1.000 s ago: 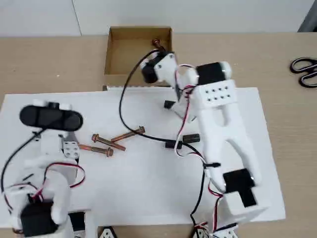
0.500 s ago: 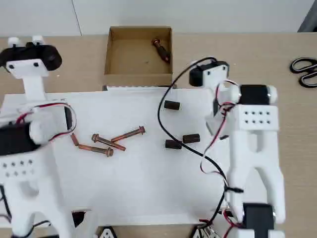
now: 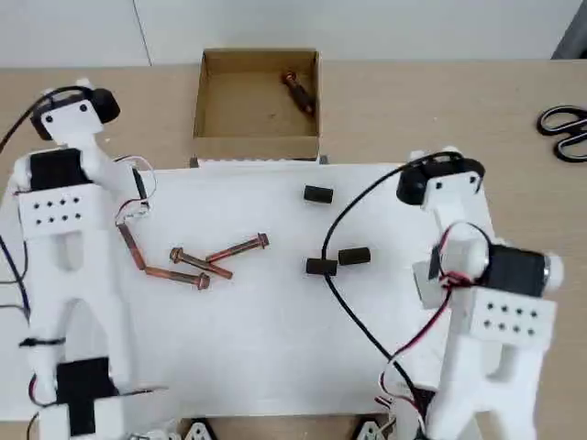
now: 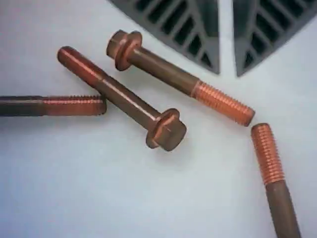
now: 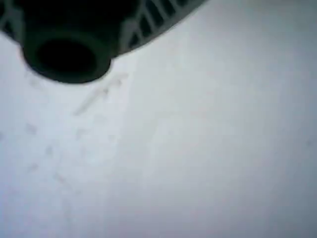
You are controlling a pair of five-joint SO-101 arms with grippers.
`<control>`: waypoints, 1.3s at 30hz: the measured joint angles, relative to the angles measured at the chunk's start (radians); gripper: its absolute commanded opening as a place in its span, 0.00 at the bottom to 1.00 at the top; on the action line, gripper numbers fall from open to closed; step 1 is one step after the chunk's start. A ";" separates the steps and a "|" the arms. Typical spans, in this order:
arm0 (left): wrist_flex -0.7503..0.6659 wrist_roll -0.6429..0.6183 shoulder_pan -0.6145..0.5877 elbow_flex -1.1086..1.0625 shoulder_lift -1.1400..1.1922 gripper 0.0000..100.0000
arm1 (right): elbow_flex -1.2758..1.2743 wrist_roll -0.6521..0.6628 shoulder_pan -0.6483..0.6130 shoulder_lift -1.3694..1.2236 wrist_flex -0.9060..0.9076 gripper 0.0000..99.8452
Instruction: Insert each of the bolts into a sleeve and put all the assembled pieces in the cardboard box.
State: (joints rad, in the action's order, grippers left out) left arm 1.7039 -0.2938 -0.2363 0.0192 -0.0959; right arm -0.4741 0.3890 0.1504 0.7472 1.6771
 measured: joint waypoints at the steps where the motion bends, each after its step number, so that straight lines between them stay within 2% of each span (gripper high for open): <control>1: 0.000 -0.012 -0.009 0.000 0.031 0.01 | -0.025 0.000 0.006 0.032 0.000 0.00; 10: -0.069 -0.031 -0.075 0.000 0.215 0.01 | -0.141 0.000 0.089 0.227 -0.006 0.00; 15: -0.124 -0.006 -0.080 0.000 0.258 0.01 | -0.143 0.000 0.101 0.238 -0.006 0.00; 19: -0.166 0.023 -0.080 0.000 0.290 0.06 | -0.143 0.000 0.101 0.238 -0.006 0.00; 25: -0.235 0.023 -0.132 0.000 0.341 0.07 | -0.143 0.000 0.101 0.238 -0.009 0.00; 32: -0.275 0.071 -0.157 0.000 0.400 0.07 | -0.143 0.000 0.101 0.238 -0.009 0.00; 39: -0.301 0.077 -0.158 0.005 0.407 0.11 | -0.143 0.000 0.101 0.238 -0.009 0.00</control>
State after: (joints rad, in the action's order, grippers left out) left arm 1.4032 -0.2171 -0.3943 0.0238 0.3107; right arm -0.6168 0.3890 0.2516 0.9851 1.6678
